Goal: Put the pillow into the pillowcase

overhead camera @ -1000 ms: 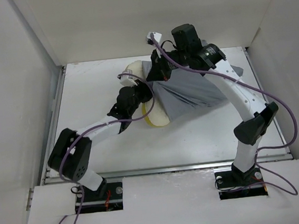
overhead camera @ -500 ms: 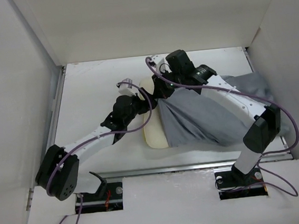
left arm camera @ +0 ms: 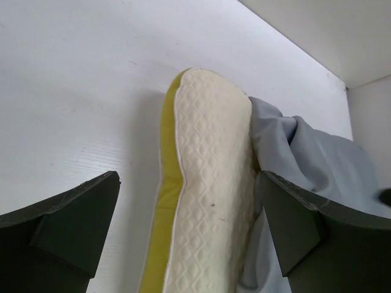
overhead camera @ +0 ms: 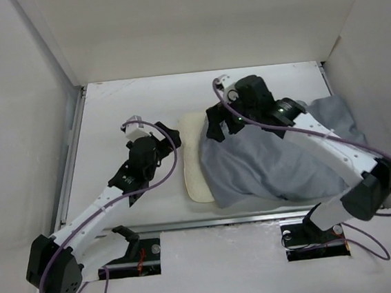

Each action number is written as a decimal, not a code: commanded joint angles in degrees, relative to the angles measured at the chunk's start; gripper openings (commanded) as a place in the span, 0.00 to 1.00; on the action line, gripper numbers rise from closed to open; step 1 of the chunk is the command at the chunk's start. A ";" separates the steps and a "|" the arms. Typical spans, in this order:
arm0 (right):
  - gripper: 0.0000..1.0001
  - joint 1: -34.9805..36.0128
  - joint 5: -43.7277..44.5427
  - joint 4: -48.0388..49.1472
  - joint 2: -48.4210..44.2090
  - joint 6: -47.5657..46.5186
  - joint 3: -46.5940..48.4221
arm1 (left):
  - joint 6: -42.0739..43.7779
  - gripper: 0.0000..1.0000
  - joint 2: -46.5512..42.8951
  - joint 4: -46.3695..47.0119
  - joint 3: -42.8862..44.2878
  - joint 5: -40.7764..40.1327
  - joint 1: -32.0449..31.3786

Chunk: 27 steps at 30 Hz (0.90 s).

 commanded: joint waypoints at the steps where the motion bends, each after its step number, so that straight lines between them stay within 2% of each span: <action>1: 0.99 -1.58 7.28 2.99 -9.01 5.65 0.01 | 4.78 1.00 1.43 -0.26 3.77 -2.39 0.22; 3: 0.99 -3.17 10.98 0.63 -12.34 8.20 -2.44 | 6.72 1.00 4.51 1.16 7.72 0.15 0.22; 8: 0.99 -5.11 18.19 -4.22 -18.86 18.57 -12.36 | 13.31 1.00 21.11 0.37 20.37 4.47 0.22; 13: 0.99 -6.25 15.57 -6.25 -23.08 24.81 -27.10 | 18.41 1.00 35.71 -2.79 34.77 11.49 1.98; 15: 0.99 -6.25 14.16 -6.25 -24.75 27.89 -30.90 | 19.03 0.97 41.58 -3.49 37.52 14.48 3.47; 19: 0.99 -6.77 13.63 -3.62 -27.21 31.33 -38.91 | 18.95 0.45 47.67 -4.63 40.08 20.37 4.87; 20: 0.99 -6.78 13.63 -2.13 -27.21 31.85 -40.66 | 18.95 0.26 48.20 -4.64 39.21 21.77 4.88; 24: 0.99 -6.78 14.85 2.96 -21.88 31.33 -41.73 | 17.46 0.00 46.46 -2.45 31.57 24.77 4.88; 26: 0.99 -7.39 16.08 5.08 -18.36 30.10 -39.64 | 16.05 0.00 42.25 0.17 26.83 26.35 4.88; 27: 0.99 -7.39 16.79 7.70 -14.51 29.23 -38.76 | 15.44 0.00 40.41 1.15 21.50 27.58 4.88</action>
